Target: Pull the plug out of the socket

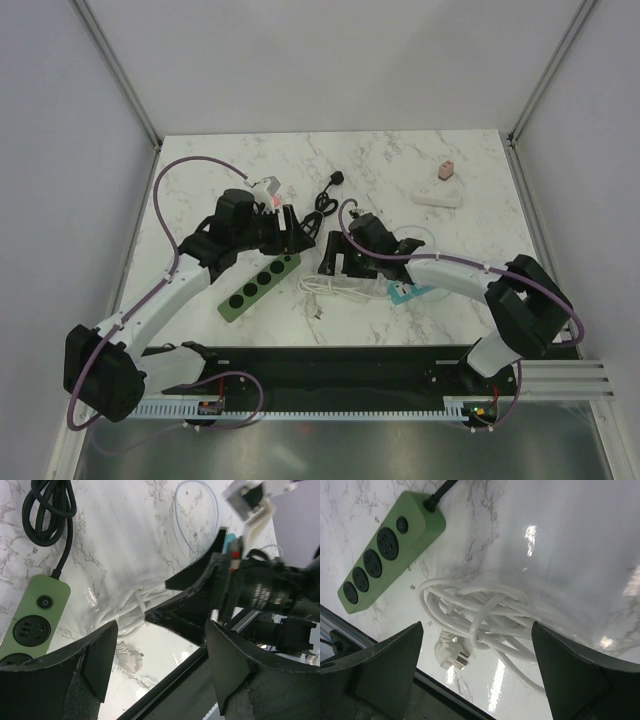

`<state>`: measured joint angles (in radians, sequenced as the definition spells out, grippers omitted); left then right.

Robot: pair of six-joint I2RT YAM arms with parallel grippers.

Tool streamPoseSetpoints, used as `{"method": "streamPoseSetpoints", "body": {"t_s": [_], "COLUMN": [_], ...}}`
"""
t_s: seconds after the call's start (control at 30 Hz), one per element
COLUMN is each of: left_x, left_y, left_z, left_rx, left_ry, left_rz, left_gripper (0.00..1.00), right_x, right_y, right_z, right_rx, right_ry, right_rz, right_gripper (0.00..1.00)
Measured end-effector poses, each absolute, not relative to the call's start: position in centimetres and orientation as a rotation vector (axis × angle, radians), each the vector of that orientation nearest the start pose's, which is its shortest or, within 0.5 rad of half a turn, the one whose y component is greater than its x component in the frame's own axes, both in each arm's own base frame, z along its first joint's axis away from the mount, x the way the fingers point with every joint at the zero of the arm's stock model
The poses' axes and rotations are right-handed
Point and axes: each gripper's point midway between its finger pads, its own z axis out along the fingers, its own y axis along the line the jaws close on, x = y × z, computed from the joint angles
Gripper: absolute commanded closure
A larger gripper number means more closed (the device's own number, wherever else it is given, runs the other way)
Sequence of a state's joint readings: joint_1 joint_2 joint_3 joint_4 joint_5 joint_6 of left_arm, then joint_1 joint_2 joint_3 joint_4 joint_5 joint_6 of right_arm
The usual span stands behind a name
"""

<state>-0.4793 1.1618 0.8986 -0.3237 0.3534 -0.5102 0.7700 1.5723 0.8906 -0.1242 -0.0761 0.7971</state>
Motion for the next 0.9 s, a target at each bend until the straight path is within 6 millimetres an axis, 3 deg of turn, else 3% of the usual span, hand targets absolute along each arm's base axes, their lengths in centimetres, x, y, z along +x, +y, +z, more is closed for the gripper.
{"method": "streamPoseSetpoints", "body": {"t_s": [0.13, 0.23, 0.37, 0.43, 0.5, 0.63, 0.77, 0.9], "left_x": [26.7, 26.7, 24.2, 22.7, 21.5, 19.8, 18.3, 18.8], "left_y": [-22.9, -23.9, -28.7, -31.4, -34.2, -38.4, -42.2, -43.7], "left_z": [19.4, 19.1, 17.6, 16.6, 15.4, 12.4, 9.7, 7.8], "left_rx": [0.172, 0.18, 0.343, 0.441, 0.527, 0.66, 0.813, 0.887], "left_ry": [2.256, 2.262, 2.284, 2.283, 2.267, 2.219, 2.15, 2.096], "left_rz": [-0.936, -0.958, -1.027, -1.072, -1.113, -1.09, -0.999, -0.901], "left_gripper": [0.24, 0.19, 0.08, 0.06, 0.05, 0.02, 0.03, 0.03], "right_x": [28.0, 31.0, 32.9, 32.6, 32.2, 31.2, 30.6, 30.4], "right_y": [27.5, 21.7, 12.2, 9.0, 7.0, 5.5, 6.1, 6.7], "right_z": [11.3, 15.7, 18.8, 19.1, 18.8, 17.6, 17.0, 17.5], "right_rx": [0.031, 0.175, 0.384, 0.435, 0.458, 0.467, 0.416, 0.358], "right_ry": [2.445, 2.318, 2.206, 2.204, 2.229, 2.304, 2.371, 2.385], "right_rz": [0.669, 0.566, 0.354, 0.273, 0.23, 0.223, 0.271, 0.308], "right_gripper": [0.02, 0.02, 0.02, 0.02, 0.02, 0.02, 0.02, 0.02]}}
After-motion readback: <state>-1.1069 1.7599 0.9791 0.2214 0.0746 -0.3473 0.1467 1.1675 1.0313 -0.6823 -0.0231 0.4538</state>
